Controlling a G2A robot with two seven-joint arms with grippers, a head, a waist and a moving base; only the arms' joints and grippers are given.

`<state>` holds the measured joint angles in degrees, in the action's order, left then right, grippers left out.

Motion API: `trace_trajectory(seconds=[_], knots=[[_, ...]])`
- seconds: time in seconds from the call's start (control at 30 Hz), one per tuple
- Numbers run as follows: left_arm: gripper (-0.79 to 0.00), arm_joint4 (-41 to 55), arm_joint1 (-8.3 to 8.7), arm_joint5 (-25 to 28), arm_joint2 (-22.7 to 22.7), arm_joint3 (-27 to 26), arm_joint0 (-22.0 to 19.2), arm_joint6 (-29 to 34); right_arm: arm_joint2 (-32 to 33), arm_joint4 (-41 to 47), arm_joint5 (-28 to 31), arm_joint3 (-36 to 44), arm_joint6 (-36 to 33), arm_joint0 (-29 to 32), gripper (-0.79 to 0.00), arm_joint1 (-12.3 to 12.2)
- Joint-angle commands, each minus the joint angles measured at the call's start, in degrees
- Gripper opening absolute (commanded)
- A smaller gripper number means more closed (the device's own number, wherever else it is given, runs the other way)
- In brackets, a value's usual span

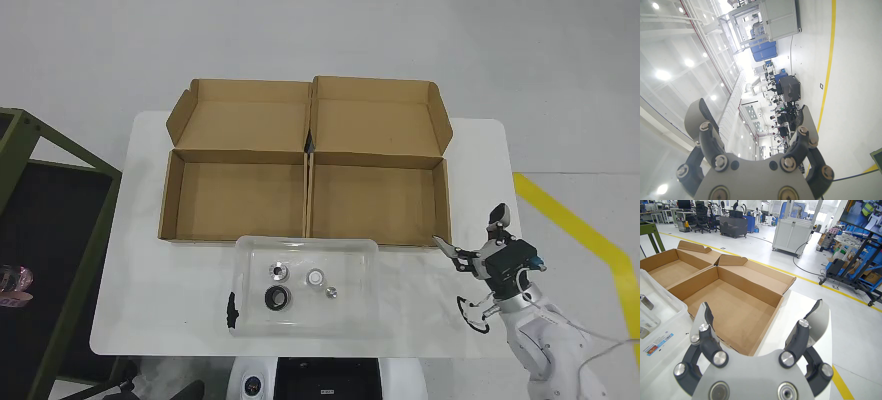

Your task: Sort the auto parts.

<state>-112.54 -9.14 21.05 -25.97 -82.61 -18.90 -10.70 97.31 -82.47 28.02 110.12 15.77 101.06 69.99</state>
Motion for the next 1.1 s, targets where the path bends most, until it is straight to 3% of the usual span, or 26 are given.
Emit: trace_trajectory(seconds=[0.0, 0.4, 0.6, 1.07], knots=[[0.0, 0.0, 0.0, 0.0, 0.0, 0.0, 0.0, 0.0, -0.84, 0.63, 2.09, 0.09, -1.78, -0.98, 0.0, -0.12], [0.0, 0.0, 0.0, 0.0, 0.0, 0.0, 0.0, 0.0, -8.76, 2.55, 21.09, 4.23, -15.16, -10.92, 0.0, -1.34], [0.0, 0.0, 0.0, 0.0, 0.0, 0.0, 0.0, 0.0, -15.98, 4.83, 24.49, 3.67, -22.94, -15.9, 0.0, -1.35], [0.0, 0.0, 0.0, 0.0, 0.0, 0.0, 0.0, 0.0, -30.28, 8.73, 25.74, 1.05, -36.74, -23.84, 0.0, -0.93]])
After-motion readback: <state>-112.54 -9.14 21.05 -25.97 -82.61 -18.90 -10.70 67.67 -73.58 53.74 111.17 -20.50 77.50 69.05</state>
